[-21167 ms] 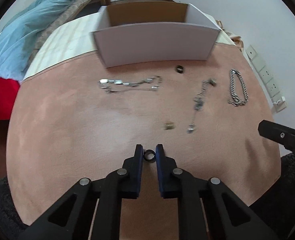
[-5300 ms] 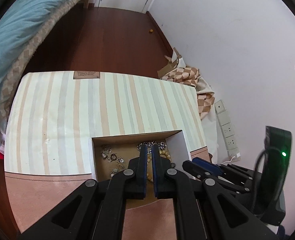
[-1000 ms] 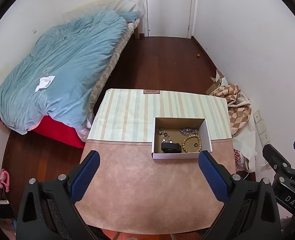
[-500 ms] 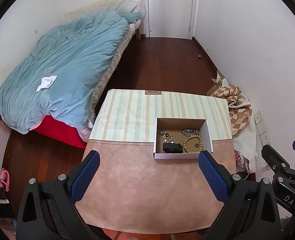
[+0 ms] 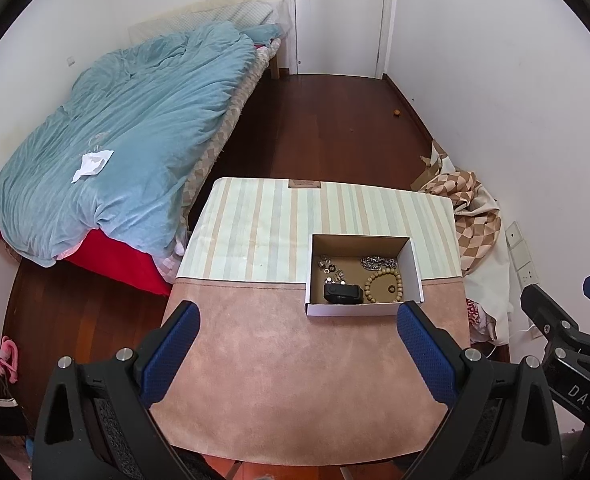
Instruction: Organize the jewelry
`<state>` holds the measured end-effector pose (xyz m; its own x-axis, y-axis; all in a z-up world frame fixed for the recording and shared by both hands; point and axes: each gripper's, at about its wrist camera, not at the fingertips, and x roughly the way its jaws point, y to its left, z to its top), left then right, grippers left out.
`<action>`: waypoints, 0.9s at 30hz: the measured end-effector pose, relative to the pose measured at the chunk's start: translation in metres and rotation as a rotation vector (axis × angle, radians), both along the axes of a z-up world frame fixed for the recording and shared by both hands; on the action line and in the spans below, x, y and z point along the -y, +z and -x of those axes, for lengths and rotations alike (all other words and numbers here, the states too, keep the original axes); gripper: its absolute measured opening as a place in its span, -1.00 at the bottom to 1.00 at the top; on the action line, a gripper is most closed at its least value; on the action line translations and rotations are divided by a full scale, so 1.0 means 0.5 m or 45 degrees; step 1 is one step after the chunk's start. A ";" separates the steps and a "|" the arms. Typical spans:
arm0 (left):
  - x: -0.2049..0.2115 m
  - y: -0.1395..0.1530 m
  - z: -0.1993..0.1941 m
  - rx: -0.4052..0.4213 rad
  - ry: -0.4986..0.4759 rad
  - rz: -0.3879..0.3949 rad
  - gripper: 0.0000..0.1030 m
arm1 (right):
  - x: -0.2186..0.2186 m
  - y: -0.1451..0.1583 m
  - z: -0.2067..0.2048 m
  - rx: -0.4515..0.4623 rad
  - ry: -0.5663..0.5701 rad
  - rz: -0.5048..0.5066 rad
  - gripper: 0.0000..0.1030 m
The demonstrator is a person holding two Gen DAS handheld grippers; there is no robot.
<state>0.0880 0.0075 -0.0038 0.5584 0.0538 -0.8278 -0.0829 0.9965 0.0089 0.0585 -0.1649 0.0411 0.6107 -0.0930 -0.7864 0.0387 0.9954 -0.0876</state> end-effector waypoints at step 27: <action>0.005 0.001 0.004 0.007 -0.011 0.023 0.95 | -0.001 0.003 0.000 -0.002 0.002 -0.003 1.00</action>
